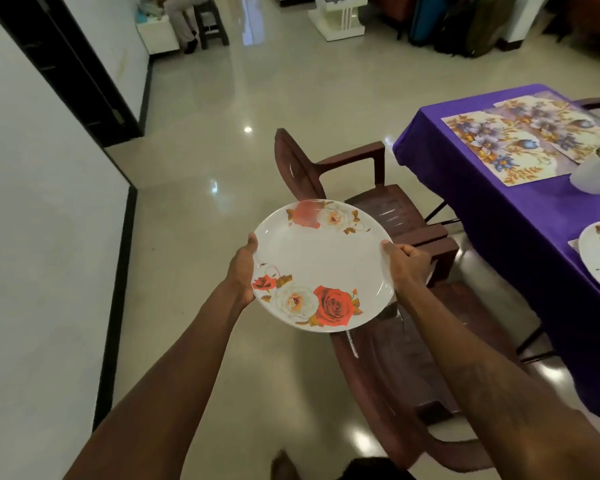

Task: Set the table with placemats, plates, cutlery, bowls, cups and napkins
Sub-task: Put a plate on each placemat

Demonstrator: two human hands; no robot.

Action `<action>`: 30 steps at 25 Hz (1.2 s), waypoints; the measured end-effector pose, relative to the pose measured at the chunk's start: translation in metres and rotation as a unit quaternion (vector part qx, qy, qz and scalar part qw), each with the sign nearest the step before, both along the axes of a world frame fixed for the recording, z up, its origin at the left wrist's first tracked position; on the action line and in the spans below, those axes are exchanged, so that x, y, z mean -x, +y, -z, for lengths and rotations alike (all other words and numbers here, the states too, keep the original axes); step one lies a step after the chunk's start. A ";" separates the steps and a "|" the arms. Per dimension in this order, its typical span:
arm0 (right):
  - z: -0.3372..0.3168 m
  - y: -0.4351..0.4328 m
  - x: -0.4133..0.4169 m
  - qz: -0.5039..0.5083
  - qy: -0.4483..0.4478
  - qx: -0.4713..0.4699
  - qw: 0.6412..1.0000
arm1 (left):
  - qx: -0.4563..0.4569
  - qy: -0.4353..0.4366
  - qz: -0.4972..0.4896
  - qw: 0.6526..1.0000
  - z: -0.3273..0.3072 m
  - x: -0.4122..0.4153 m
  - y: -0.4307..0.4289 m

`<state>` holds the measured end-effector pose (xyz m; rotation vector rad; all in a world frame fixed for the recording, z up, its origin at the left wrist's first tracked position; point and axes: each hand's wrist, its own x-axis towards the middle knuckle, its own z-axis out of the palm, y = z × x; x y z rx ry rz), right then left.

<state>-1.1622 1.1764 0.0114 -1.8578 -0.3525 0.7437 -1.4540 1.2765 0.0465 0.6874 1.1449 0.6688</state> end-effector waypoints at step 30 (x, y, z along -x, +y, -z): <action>0.035 0.537 -0.088 0.189 -0.008 0.001 0.982 | 0.030 0.042 0.201 0.978 0.037 -0.164 0.672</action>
